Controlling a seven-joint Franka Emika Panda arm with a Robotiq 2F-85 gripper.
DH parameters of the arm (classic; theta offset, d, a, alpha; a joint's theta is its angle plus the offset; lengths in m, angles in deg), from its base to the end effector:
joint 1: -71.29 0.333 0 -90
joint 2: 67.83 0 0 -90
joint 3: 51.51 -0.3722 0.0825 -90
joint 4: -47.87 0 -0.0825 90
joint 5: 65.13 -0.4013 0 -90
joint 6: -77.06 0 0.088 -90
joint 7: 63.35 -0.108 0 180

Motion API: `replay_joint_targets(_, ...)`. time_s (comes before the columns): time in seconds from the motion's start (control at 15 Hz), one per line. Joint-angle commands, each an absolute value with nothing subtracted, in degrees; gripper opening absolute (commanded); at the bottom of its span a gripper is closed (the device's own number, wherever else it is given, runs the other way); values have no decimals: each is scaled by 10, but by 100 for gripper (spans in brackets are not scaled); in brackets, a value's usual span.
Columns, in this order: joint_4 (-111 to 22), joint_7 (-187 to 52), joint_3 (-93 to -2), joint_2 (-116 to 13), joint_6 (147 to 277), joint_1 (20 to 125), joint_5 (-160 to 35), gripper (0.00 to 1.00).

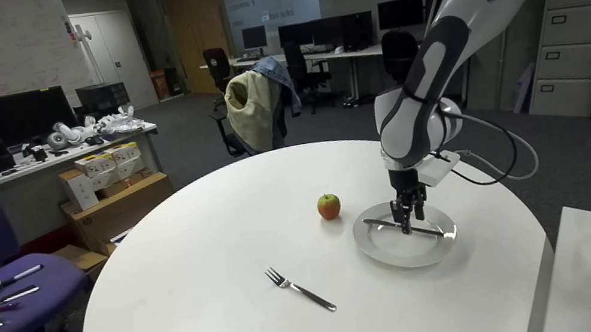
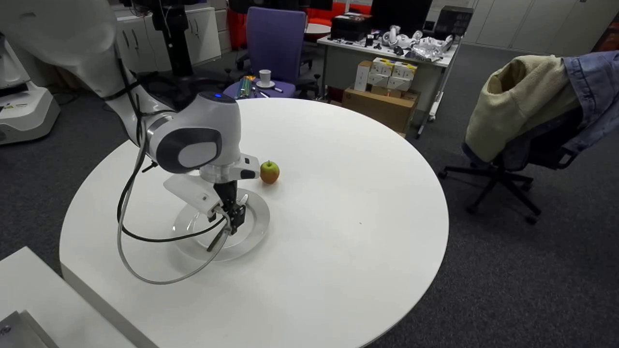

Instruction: Remove the fork from the plate

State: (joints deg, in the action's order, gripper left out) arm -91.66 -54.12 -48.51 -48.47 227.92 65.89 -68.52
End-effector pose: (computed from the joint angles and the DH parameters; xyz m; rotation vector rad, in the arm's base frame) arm 0.4891 -0.0747 0.1932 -3.1050 0.0582 0.2121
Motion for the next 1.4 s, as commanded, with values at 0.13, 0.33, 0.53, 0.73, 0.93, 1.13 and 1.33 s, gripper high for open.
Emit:
replay_joint_targets(0.13, -907, -517, -487, -487, 2270, 639, -678, 31)
replay_joint_targets(0.33, -908, -516, -488, -488, 2270, 635, -681, 8)
replay_joint_targets(0.53, -909, -514, -490, -489, 2271, 632, -686, 0)
replay_joint_targets(0.73, -909, -515, -491, -490, 2269, 630, -688, 28)
replay_joint_targets(0.93, -909, -518, -489, -490, 2268, 630, -687, 49)
replay_joint_targets(1.13, -906, -522, -487, -486, 2268, 631, -683, 72)
replay_joint_targets(1.33, -903, -525, -489, -482, 2267, 634, -682, 93)
